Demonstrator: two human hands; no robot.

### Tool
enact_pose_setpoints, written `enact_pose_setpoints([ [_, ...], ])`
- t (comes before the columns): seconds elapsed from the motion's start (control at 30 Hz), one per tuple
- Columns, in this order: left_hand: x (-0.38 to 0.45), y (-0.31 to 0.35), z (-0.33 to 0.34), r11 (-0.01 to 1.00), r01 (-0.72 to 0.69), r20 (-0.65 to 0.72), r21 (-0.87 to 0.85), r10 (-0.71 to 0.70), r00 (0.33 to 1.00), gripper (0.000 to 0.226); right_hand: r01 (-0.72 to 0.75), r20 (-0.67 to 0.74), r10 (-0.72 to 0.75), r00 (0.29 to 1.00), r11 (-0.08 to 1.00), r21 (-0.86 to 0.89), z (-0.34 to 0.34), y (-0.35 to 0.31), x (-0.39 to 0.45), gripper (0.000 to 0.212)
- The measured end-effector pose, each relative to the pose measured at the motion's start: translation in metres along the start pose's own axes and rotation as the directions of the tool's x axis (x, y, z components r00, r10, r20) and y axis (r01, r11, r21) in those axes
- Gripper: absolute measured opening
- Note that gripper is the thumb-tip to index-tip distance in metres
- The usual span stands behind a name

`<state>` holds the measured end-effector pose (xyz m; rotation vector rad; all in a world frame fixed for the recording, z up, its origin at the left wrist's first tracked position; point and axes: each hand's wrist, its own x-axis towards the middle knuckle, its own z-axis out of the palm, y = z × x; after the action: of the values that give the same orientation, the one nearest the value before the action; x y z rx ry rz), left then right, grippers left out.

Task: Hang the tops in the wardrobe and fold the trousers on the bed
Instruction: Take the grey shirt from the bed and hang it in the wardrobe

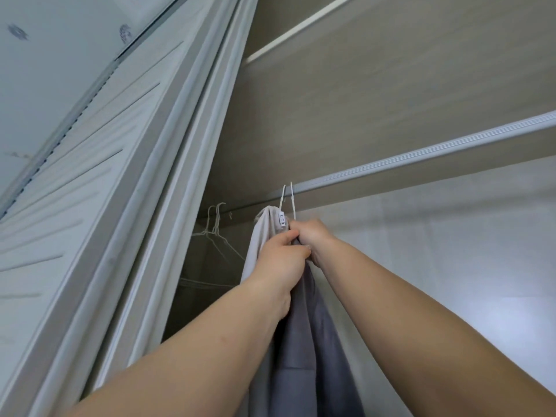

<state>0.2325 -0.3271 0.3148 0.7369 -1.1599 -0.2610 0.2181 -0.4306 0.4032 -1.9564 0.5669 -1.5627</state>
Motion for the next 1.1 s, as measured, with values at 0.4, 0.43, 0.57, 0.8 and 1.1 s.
enact_pose_setpoints([
  [0.4, -0.014, 0.001, -0.001, 0.997, -0.039, -0.022, 0.061, 0.040, 0.999, 0.032, 0.146, -0.053, -0.140, 0.989, 0.981, 0.125, -0.003, 0.014, -0.022, 0.043],
  [0.43, -0.018, 0.000, -0.003, 0.996, -0.054, -0.028, 0.067, 0.056, 0.998, 0.034, 0.174, -0.049, -0.168, 0.985, 0.968, 0.180, -0.005, 0.020, -0.029, 0.038],
  [0.57, -0.044, -0.006, -0.012, 0.987, -0.097, 0.009, 0.128, 0.096, 0.995, 0.040, 0.142, 0.006, -0.151, 0.989, 0.943, 0.302, -0.018, 0.042, -0.077, 0.037],
  [0.8, -0.123, 0.000, -0.044, 0.997, 0.036, -0.032, 0.072, -0.034, 0.999, 0.022, 0.076, 0.183, -0.169, 0.968, 0.900, 0.430, -0.039, 0.053, -0.197, 0.024],
  [1.1, -0.242, 0.022, -0.065, 0.972, 0.207, -0.286, 0.113, -0.168, 0.943, 0.016, -0.123, 0.436, -0.157, 0.886, 0.827, 0.549, -0.037, 0.047, -0.327, 0.018],
])
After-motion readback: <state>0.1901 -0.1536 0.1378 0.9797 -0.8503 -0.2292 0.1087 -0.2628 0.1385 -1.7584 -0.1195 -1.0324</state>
